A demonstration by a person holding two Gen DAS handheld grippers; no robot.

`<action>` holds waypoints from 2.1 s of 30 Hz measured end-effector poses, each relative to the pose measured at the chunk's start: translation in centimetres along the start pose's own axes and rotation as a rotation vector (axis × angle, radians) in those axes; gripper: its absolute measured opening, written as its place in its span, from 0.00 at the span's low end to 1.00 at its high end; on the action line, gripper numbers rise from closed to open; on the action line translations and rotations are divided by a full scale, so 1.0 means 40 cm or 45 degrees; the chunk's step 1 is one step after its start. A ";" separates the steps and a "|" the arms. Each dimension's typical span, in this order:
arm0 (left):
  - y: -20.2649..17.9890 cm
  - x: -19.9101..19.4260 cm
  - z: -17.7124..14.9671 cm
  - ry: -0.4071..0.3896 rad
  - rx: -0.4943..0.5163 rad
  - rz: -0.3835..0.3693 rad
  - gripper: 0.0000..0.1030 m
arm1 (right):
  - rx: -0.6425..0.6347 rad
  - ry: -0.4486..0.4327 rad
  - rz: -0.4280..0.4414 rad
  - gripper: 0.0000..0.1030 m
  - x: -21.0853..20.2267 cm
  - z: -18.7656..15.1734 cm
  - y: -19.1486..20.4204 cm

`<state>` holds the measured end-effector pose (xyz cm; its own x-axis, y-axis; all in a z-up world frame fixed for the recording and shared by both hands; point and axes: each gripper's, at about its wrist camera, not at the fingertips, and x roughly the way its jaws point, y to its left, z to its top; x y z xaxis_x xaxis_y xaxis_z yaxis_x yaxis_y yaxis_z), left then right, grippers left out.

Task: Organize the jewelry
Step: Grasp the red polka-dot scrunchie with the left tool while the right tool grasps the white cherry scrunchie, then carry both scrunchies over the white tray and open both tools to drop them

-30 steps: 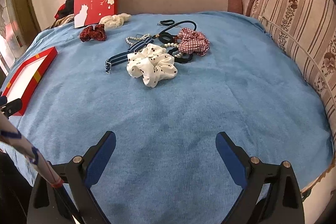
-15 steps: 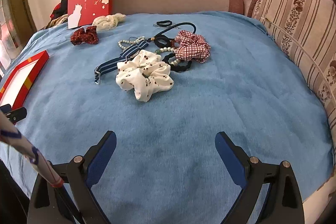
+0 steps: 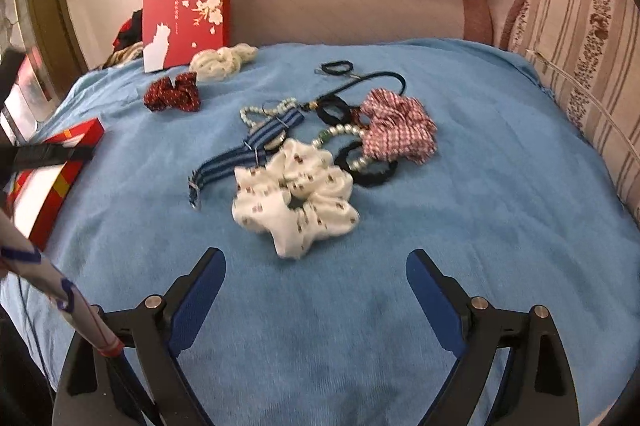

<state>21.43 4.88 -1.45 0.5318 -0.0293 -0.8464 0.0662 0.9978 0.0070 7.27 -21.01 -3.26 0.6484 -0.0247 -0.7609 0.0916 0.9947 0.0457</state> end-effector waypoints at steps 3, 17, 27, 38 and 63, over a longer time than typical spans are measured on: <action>-0.004 0.055 0.099 -0.016 -0.004 -0.038 0.71 | 0.003 -0.014 0.018 0.92 0.012 0.011 -0.001; -0.132 0.325 0.238 0.147 0.131 -0.155 0.70 | 0.014 0.024 0.037 0.78 0.115 0.052 -0.007; -0.104 0.178 0.197 0.122 0.078 -0.268 0.09 | 0.030 0.066 0.102 0.17 0.084 0.042 -0.004; 0.232 -0.179 0.043 -0.085 -0.080 -0.249 0.09 | -0.109 -0.020 0.182 0.17 -0.072 0.064 0.126; 0.791 0.118 0.053 0.044 -0.338 0.277 0.15 | -0.442 0.218 0.511 0.17 0.288 0.269 0.908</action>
<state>27.82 36.20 -4.09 0.4798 0.1832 -0.8580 -0.2699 0.9614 0.0543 26.20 13.78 -3.41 0.4461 0.3508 -0.8234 -0.4108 0.8976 0.1598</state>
